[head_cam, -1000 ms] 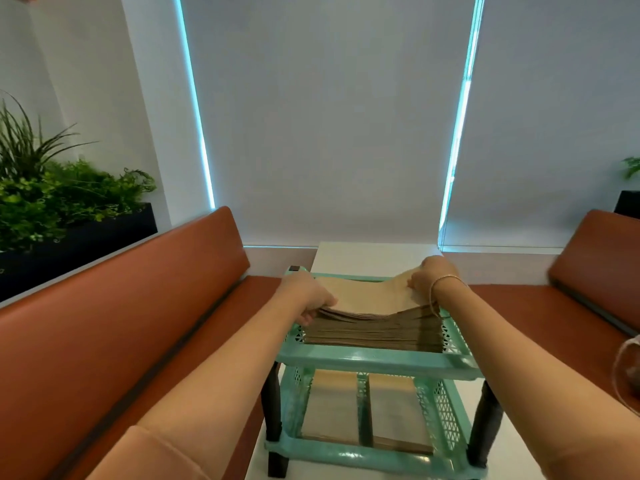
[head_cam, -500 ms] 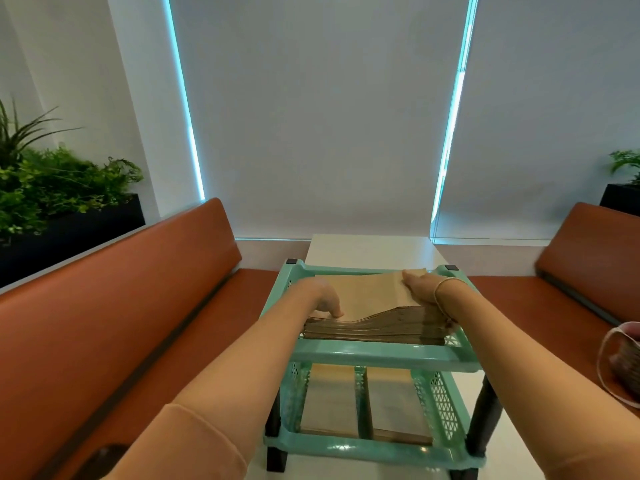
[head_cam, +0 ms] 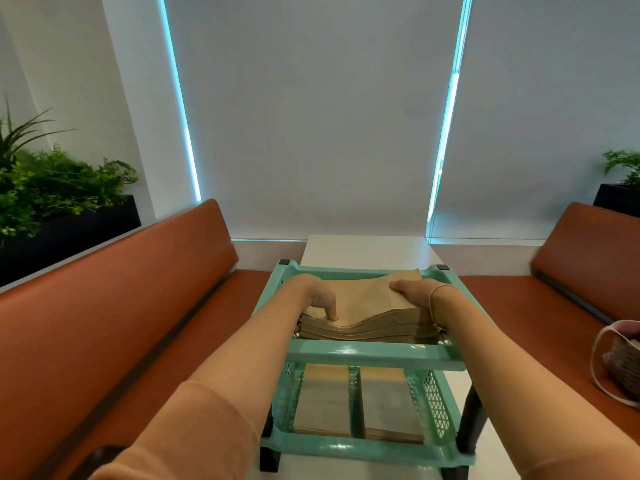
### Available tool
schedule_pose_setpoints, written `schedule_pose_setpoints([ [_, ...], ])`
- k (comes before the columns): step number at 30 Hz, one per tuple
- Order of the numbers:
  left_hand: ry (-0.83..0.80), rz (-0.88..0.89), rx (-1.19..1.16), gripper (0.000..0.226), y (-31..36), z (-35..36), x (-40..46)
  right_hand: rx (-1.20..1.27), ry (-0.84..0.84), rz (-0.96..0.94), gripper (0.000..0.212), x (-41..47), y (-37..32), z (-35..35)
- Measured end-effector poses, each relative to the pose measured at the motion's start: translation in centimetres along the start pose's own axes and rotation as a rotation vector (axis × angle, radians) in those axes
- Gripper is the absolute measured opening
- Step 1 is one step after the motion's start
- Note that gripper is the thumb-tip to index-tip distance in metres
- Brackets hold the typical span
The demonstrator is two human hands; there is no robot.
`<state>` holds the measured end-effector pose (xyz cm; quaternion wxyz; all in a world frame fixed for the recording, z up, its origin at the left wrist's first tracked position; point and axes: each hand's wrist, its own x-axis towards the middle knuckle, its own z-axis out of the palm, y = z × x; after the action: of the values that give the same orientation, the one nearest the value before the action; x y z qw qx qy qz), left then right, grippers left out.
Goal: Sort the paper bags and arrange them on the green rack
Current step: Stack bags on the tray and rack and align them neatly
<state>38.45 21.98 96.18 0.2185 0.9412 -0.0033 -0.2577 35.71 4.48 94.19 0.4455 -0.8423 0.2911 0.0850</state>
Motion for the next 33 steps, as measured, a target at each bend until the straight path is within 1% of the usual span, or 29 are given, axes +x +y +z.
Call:
schedule_pose_setpoints([
  [5, 0.000, 0.010, 0.022, 0.063, 0.2, 0.0, -0.1, 0.020, 0.003, -0.021, 0.060, 0.0, 0.1, 0.1],
  [8, 0.002, 0.012, 0.037, 0.063, 0.4, 0.0, -0.1, 0.045, -0.005, -0.035, 0.050, 0.2, 0.1, 0.2],
  [10, 0.001, 0.018, 0.051, 0.062, 0.5, 0.1, -0.1, 0.082, -0.030, -0.029, 0.041, -0.1, 0.0, 0.0],
  [16, 0.019, 0.048, 0.072, 0.057, 0.6, 0.1, 0.2, 0.153, -0.174, 0.003, 0.038, -1.3, -0.3, -1.2],
  [20, 0.031, 0.056, 0.043, 0.056, 0.6, 0.2, 0.6, 0.257, -0.178, 0.017, 0.028, -0.6, 0.0, -1.5],
  [23, 0.033, 0.069, 0.023, 0.054, 0.4, 0.3, 0.8, 0.363, -0.197, -0.016, 0.019, 0.1, 0.2, -1.6],
  [25, 0.031, 0.085, 0.011, 0.054, 0.2, 0.2, 0.8, 0.408, -0.190, -0.042, 0.020, 0.6, 0.5, -1.5],
  [27, 0.022, 0.084, -0.038, 0.057, 0.0, 0.2, 1.0, 0.424, -0.185, -0.061, 0.023, 0.5, 0.8, -1.5],
  [29, -0.012, 0.072, -0.137, 0.062, -0.6, 0.2, 1.8, 0.459, -0.185, -0.093, 0.026, 0.5, 1.1, -1.7],
  [32, -0.042, 0.099, -0.376, 0.068, -1.5, 0.1, 2.4, 0.506, -0.216, -0.148, 0.029, 0.3, 1.4, -2.5],
  [33, -0.046, 0.124, -0.465, 0.063, -1.7, 0.0, 2.4, 0.524, -0.244, -0.173, 0.029, 0.3, 1.4, -2.8],
])
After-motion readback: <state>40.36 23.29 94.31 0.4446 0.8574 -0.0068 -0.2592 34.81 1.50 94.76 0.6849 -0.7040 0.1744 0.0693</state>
